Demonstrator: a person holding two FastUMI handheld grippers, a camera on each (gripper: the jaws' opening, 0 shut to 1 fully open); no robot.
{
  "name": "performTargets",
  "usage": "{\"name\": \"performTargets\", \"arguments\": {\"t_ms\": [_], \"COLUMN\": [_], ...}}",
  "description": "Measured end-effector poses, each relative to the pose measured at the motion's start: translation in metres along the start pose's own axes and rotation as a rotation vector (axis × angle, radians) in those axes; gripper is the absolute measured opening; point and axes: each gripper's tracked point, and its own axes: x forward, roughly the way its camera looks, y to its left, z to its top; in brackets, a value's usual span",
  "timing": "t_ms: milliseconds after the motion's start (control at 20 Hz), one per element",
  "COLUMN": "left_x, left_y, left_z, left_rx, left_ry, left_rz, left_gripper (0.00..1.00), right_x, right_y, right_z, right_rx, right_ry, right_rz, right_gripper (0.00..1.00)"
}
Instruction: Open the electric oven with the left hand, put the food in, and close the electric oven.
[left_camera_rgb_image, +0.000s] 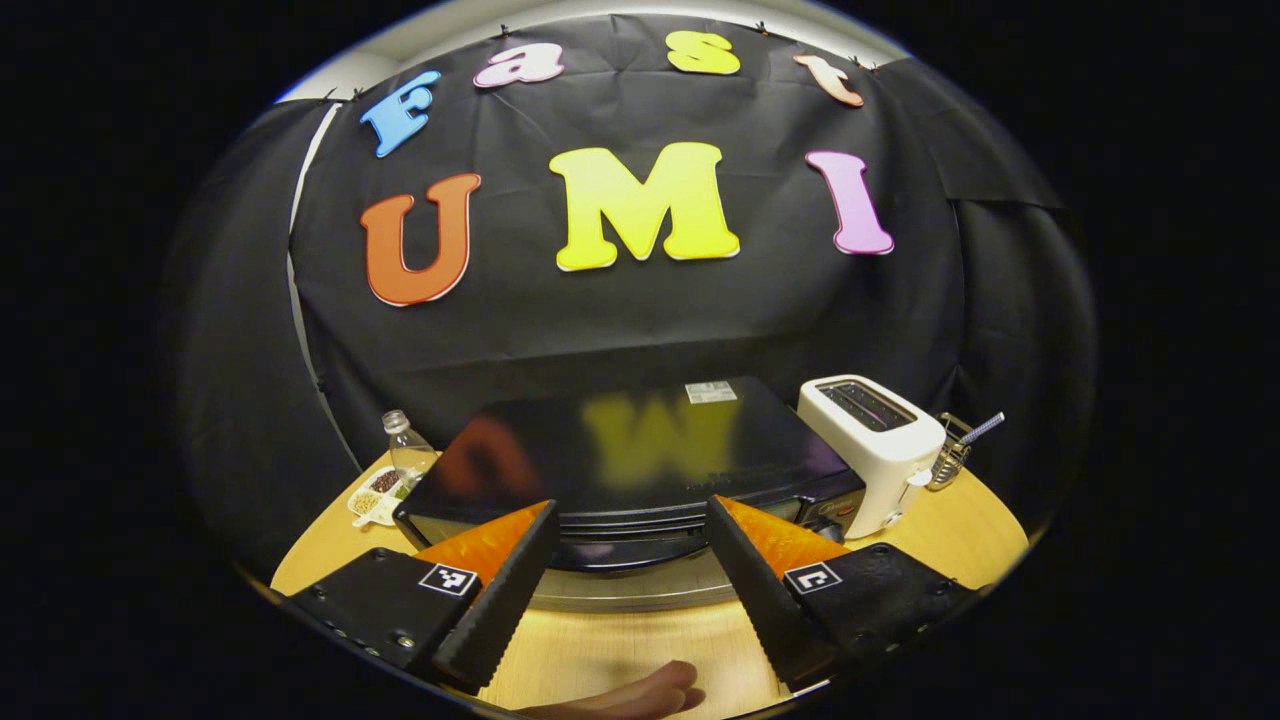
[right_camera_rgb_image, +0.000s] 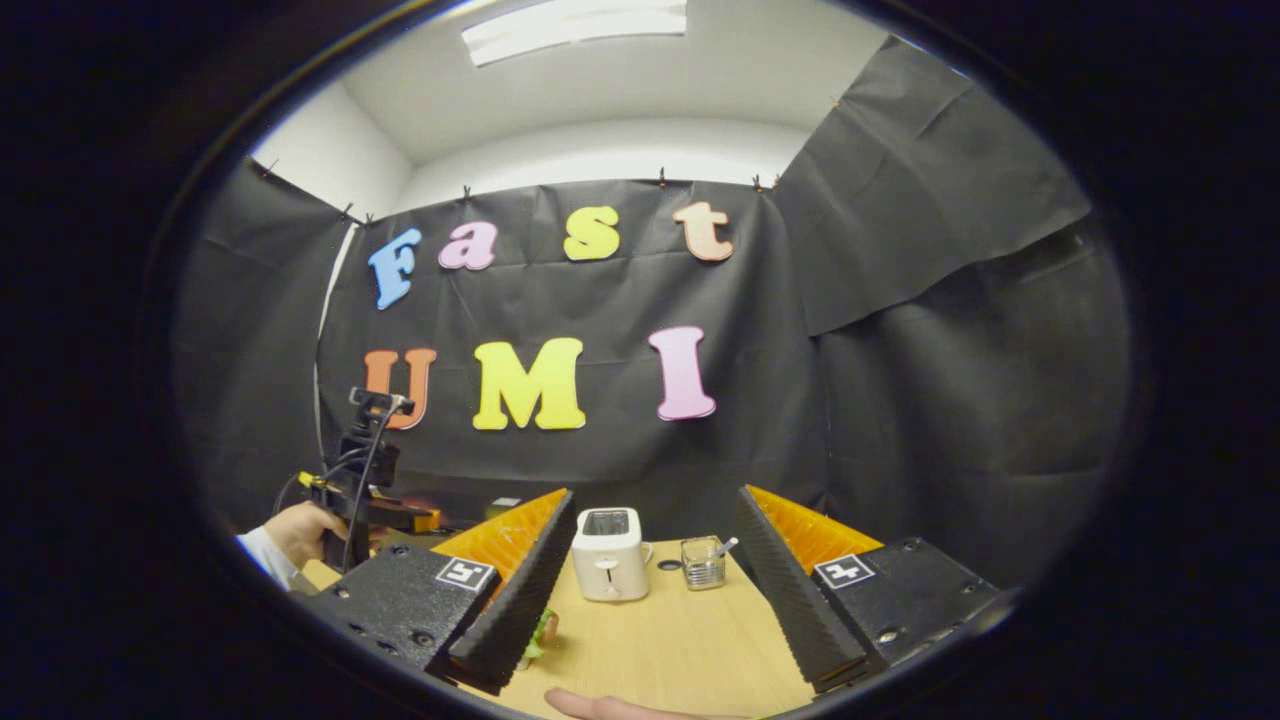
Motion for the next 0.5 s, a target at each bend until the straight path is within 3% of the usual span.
{"name": "performTargets", "arguments": {"t_ms": [50,100,200,250,450,500], "left_x": [0.004,0.006,0.008,0.011,0.009,0.009], "left_y": [0.0,0.001,0.002,0.0,0.012,0.012], "left_z": [-0.008,-0.004,-0.005,-0.008,-0.007,-0.011], "left_rx": [-0.011,-0.023,-0.029,-0.034,-0.068,-0.086], "left_ry": [0.032,0.017,0.028,0.048,0.051,0.054], "left_rz": [0.005,0.008,0.007,0.0,0.002,0.004], "left_gripper": [0.96,0.98,0.98,0.99,0.99,0.99], "right_x": [0.0,-0.001,-0.004,-0.005,-0.014,-0.017], "right_y": [-0.004,-0.007,-0.009,-0.01,-0.006,-0.005], "right_z": [-0.001,0.0,0.001,0.0,-0.002,0.0], "right_rx": [-0.003,-0.006,-0.005,-0.003,-0.005,-0.008], "right_ry": [-0.001,-0.005,-0.014,-0.013,0.007,0.012], "right_rz": [-0.006,-0.012,-0.02,-0.021,-0.015,-0.013], "right_gripper": [1.0,0.92,0.92,1.0,1.0,0.92]}}
